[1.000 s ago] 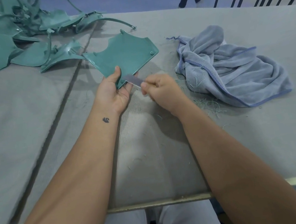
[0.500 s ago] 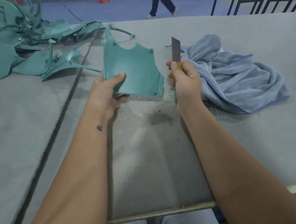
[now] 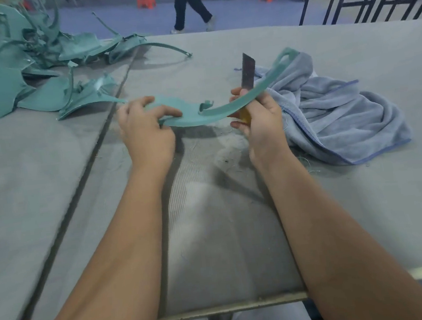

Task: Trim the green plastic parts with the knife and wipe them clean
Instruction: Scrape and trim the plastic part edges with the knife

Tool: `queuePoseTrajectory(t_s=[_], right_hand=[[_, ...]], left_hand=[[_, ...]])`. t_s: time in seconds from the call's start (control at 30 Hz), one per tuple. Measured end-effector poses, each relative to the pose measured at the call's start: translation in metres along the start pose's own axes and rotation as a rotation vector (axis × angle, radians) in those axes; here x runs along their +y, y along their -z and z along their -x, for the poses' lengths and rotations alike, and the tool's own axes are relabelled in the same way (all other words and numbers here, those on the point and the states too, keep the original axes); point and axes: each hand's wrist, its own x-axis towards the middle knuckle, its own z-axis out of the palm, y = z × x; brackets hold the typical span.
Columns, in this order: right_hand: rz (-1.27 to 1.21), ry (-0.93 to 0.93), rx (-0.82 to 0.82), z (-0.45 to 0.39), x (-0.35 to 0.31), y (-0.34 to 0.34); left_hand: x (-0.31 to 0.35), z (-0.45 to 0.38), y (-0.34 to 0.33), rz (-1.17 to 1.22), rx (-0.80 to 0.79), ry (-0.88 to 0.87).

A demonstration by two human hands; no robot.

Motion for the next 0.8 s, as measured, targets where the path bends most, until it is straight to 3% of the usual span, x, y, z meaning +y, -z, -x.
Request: queuePoseTrajectory(t_s=[0.13,0.2,0.3,0.4,0.67,0.8], right_hand=[[-0.312,-0.126,-0.026,-0.002,-0.008,0.007],[-0.348,-0.206,-0.093,-0.003,-0.012,0.01],[-0.168,-0.315,-0.315,0.002,-0.011,0.009],[0.058,-0.32,-0.503,0.007,-0.007,0.002],[-0.099,-0.326,-0.621,0.007,-0.006,0.001],[-0.262,-0.249,-0.651,0.009,-0.001,-0.007]], left_hand=[[0.001,0.001,0.001,0.076,0.03,0.179],[-0.002,-0.004,0.003,0.188,0.042,0.272],[-0.001,-0.005,0.004,0.298,0.047,0.426],[0.006,-0.004,0.002,0.557,-0.065,0.557],[0.024,0.0,-0.002,0.884,-0.231,0.565],[0.029,0.002,-0.005,0.996,-0.4,0.469]])
